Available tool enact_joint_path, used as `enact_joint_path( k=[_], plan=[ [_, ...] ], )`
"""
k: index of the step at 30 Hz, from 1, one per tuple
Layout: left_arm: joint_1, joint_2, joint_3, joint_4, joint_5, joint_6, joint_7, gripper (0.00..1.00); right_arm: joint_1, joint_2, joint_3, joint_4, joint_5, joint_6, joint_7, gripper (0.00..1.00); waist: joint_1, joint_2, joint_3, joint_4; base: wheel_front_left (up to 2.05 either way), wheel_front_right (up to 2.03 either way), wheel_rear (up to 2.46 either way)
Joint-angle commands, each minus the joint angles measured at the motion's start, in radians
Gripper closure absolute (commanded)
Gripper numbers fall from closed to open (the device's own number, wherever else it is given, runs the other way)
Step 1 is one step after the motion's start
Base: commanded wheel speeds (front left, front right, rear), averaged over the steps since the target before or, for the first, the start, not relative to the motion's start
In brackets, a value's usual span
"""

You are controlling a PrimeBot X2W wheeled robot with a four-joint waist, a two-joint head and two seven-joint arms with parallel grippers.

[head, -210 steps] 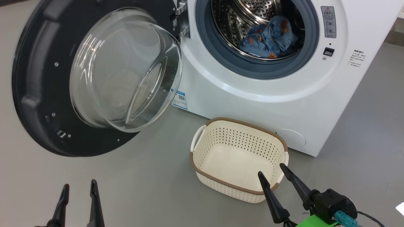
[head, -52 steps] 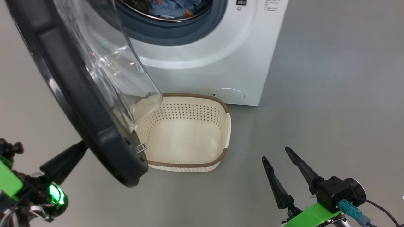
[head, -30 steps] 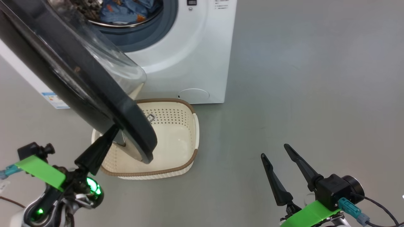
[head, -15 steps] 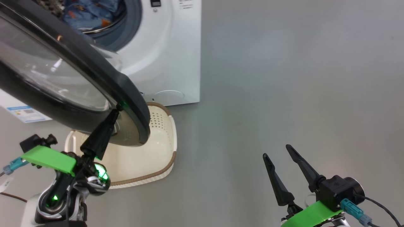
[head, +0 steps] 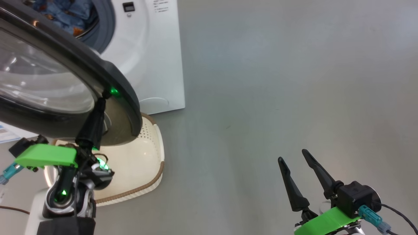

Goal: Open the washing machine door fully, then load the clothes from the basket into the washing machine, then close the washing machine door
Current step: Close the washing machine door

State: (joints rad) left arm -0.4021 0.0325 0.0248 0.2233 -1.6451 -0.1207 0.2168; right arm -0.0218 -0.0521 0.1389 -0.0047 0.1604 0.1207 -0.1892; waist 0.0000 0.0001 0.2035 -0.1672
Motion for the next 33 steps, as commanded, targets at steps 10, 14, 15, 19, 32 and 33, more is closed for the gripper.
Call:
enact_joint_path(
  k=[10,14,15,19,32,33],
  plan=[
    [-0.061,0.018,-0.007,0.001,-0.005,-0.01,-0.068,1.0,-0.004,0.002,0.015,-0.008,0.014,0.01,-0.026,0.0,0.0,-0.0001,-0.012,-0.037,0.0,0.0,0.0],
    [-0.018,0.018,-0.005,-0.03,0.01,-0.01,-0.055,1.0,0.0,0.002,0.01,-0.007,0.017,0.01,-0.03,0.0,0.0,-0.0001,-0.033,-0.033,0.0,0.0,0.0],
    [-0.002,0.019,-0.004,-0.041,0.015,-0.01,-0.051,1.0,0.002,0.002,0.007,-0.007,0.017,0.01,-0.031,0.0,0.0,-0.0001,-0.04,-0.03,0.0,0.0,0.0],
    [0.079,0.027,-0.009,-0.103,0.057,-0.01,-0.052,1.0,0.014,0.002,-0.003,-0.008,0.014,0.01,-0.031,0.0,0.0,-0.0001,-0.076,-0.014,0.0,0.0,0.0],
    [0.353,0.1,-0.063,-0.328,0.331,-0.01,-0.316,1.0,0.065,0.002,-0.025,-0.057,-0.004,0.01,0.005,0.0,0.0,-0.0001,-0.191,0.071,0.0,0.0,0.0],
    [0.366,0.113,-0.076,-0.334,0.365,-0.01,-0.353,1.0,0.068,0.002,-0.025,-0.061,-0.004,0.01,0.007,0.0,0.0,-0.0001,-0.195,0.078,0.0,0.0,0.0]
  ],
)
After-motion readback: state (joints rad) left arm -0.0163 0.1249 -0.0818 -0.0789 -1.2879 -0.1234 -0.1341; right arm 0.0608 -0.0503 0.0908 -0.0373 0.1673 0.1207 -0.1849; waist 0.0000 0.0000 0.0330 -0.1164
